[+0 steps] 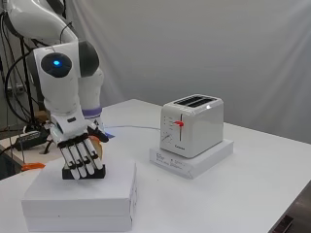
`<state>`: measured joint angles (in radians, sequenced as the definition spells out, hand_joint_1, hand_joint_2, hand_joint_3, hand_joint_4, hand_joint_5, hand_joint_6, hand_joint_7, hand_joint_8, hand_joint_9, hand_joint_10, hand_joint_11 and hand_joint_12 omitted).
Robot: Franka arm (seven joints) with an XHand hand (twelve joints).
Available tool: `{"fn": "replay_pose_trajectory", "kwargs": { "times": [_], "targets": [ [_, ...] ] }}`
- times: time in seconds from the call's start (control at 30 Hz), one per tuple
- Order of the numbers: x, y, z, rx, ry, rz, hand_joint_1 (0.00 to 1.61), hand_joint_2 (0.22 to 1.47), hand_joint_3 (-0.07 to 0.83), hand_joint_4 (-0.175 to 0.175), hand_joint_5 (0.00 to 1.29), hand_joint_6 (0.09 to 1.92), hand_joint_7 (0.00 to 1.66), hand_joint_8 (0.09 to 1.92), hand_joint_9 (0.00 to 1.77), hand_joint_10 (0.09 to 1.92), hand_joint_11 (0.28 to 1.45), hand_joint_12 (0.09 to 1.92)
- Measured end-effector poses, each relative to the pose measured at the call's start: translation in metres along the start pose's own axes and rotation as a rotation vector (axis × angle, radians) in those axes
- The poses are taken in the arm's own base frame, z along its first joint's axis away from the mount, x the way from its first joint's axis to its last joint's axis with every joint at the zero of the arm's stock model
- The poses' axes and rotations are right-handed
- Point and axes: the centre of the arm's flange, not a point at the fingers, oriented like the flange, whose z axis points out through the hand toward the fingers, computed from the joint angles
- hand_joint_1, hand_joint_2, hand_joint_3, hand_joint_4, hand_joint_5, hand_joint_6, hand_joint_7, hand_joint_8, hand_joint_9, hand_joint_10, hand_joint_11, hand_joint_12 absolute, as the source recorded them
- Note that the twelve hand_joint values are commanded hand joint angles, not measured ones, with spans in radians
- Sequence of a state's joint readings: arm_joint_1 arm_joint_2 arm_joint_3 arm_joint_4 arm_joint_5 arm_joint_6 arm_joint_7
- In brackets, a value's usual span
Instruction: Teleoperate dual arm-hand system to toast a bread
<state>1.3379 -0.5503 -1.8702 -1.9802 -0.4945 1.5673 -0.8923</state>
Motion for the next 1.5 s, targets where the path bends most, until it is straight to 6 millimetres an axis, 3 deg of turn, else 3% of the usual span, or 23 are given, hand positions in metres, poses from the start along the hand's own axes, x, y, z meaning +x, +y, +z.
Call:
{"fn": "replay_pose_trajectory", "kwargs": {
  "times": [0.1, 0.3, 0.47, 0.63, 0.83, 0.97, 1.27, 1.3, 1.33, 1.37, 1.4, 1.43, 1.47, 1.5],
  "targets": [
    [-0.002, 0.001, 0.003, -0.005, 0.013, -0.001, 0.42, 0.88, 0.010, -0.040, 0.37, 0.09, 0.56, 0.09, 0.68, 0.09, 0.49, 0.09],
    [0.009, -0.004, -0.007, -0.045, -0.020, -0.022, 0.39, 0.87, 0.002, -0.048, 0.35, 0.09, 0.53, 0.09, 0.64, 0.09, 0.49, 0.09],
    [0.023, -0.022, -0.041, -0.073, -0.043, -0.024, 0.37, 0.82, -0.017, -0.054, 0.20, 0.09, 0.36, 0.09, 0.49, 0.09, 0.45, 0.09],
    [0.038, -0.043, -0.057, -0.096, -0.073, -0.018, 0.36, 0.81, -0.012, -0.029, 0.23, 0.09, 0.38, 0.09, 0.50, 0.09, 0.46, 0.09],
    [0.005, -0.025, -0.051, -0.057, -0.063, 0.045, 0.38, 0.79, -0.010, -0.026, 0.21, 0.09, 0.43, 0.09, 0.55, 0.09, 0.46, 0.09],
    [-0.013, -0.026, -0.048, -0.041, -0.016, 0.043, 0.42, 0.88, 0.012, -0.009, 0.38, 0.09, 0.61, 0.09, 0.70, 0.09, 0.47, 0.09],
    [-0.027, -0.017, -0.039, -0.046, -0.006, 0.039, 0.44, 0.96, 0.021, 0.014, 0.44, 0.09, 0.57, 0.09, 0.71, 0.09, 0.49, 0.09],
    [-0.032, -0.012, -0.037, -0.043, -0.008, 0.047, 0.62, 1.04, 0.018, 0.073, 0.58, 0.43, 0.69, 0.09, 0.81, 0.09, 0.54, 0.09],
    [-0.038, -0.007, -0.034, -0.037, -0.004, 0.058, 0.88, 1.06, 0.014, -0.003, 0.73, 0.67, 0.90, 0.31, 1.06, 0.10, 0.69, 0.09],
    [-0.044, -0.004, -0.032, -0.035, 0.003, 0.070, 1.06, 1.09, 0.010, -0.077, 0.78, 0.86, 1.01, 0.57, 1.25, 0.18, 0.79, 0.11],
    [-0.049, 0.000, -0.030, -0.043, 0.013, 0.081, 1.04, 1.14, 0.004, 0.002, 0.79, 1.05, 1.11, 0.59, 1.35, 0.21, 0.83, 0.16],
    [-0.051, 0.001, -0.029, -0.061, 0.020, 0.085, 0.98, 1.19, -0.001, 0.077, 0.76, 1.19, 1.19, 0.48, 1.40, 0.20, 0.83, 0.19],
    [-0.050, 0.002, -0.029, -0.092, 0.027, 0.088, 0.93, 1.22, -0.002, 0.125, 0.74, 1.28, 1.26, 0.34, 1.42, 0.17, 0.82, 0.23],
    [-0.046, 0.002, -0.030, -0.117, 0.033, 0.088, 0.91, 1.24, -0.002, 0.151, 0.73, 1.33, 1.30, 0.22, 1.44, 0.13, 0.80, 0.26]
  ]
}}
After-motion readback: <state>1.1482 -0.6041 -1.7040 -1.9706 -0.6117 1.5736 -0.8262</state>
